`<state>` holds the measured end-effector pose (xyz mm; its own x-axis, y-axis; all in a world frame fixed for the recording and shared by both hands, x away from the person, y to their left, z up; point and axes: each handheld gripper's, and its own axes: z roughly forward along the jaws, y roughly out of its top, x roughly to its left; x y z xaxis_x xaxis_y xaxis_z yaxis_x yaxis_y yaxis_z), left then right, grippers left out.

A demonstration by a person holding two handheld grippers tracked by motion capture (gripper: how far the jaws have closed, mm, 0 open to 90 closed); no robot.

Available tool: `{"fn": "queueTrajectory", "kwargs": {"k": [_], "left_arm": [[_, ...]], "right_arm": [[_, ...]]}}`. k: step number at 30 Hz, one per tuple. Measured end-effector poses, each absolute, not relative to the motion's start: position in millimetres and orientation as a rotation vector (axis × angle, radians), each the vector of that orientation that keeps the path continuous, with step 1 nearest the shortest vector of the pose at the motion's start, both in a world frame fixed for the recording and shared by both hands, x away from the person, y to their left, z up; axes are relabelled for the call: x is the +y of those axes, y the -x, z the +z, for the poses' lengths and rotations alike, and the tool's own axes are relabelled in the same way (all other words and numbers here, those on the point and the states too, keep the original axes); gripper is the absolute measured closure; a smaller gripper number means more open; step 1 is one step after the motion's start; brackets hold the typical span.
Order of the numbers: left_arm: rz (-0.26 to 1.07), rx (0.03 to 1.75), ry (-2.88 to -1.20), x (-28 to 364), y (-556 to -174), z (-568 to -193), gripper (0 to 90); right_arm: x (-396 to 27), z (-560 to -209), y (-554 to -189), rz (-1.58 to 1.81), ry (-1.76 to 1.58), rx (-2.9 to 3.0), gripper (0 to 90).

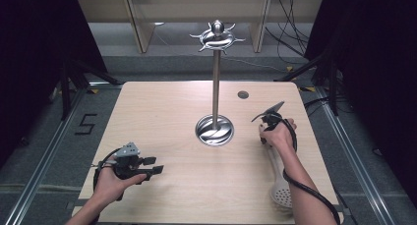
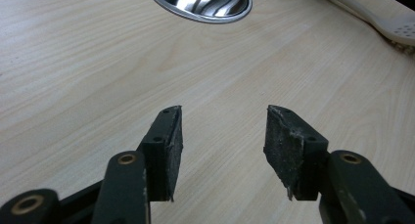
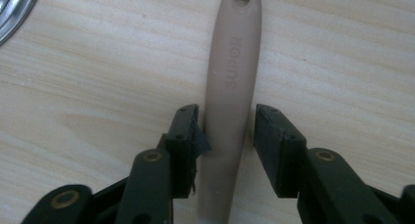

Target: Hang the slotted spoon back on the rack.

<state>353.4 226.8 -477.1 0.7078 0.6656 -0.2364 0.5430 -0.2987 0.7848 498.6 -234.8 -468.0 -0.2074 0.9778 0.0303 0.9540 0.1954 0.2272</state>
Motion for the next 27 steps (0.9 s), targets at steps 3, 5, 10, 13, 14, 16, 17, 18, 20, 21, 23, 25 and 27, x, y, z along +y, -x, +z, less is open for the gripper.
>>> {"fn": "queueTrajectory", "kwargs": {"k": [3, 5, 10, 13, 14, 16, 17, 18, 20, 21, 23, 25, 27], "left_arm": [[0.155, 0.927, -1.989, 227, -354, -477, 47.8], [0.166, 0.930, -1.975, 226, -353, -477, 47.7], [0.175, 0.930, -1.979, 227, -353, -477, 47.8], [0.169, 0.925, -1.979, 227, -353, -477, 47.8], [0.169, 0.926, -1.979, 227, -353, -477, 47.8], [0.167, 0.927, -1.981, 227, -353, -476, 47.8], [0.167, 0.927, -1.982, 227, -353, -477, 47.8], [0.167, 0.927, -1.982, 227, -353, -477, 47.8], [0.167, 0.928, -1.972, 226, -352, -477, 47.8], [0.176, 0.929, -1.978, 226, -352, -477, 47.9], [0.165, 0.924, -1.987, 226, -352, -477, 47.9], [0.162, 0.923, -1.987, 226, -352, -477, 47.9], [0.152, 0.940, -1.984, 226, -352, -477, 47.8]], "right_arm": [[-236, -469, -500, 0.298, -1.906, 2.387, 66.7], [-236, -469, -500, 0.284, -1.920, 2.374, 67.6], [-235, -470, -498, 0.305, -1.967, 2.295, 69.2], [-234, -470, -496, 0.334, -1.985, 2.270, 69.7], [-235, -469, -495, 0.349, -1.985, 2.264, 69.7], [-235, -466, -493, 0.355, -1.977, 2.253, 69.8], [-237, -463, -490, 0.395, -1.969, 2.244, 69.8], [-237, -460, -488, 0.406, -1.977, 2.233, 69.8], [-239, -454, -482, 0.469, -1.940, 2.228, 69.9], [-241, -450, -480, 0.485, -1.915, 2.223, 69.9], [-243, -442, -473, 0.540, -1.885, 2.217, 70.0], [-244, -436, -468, 0.583, -1.857, 2.222, 70.0], [-245, -429, -461, 0.623, -1.828, 2.217, 70.1]]}}
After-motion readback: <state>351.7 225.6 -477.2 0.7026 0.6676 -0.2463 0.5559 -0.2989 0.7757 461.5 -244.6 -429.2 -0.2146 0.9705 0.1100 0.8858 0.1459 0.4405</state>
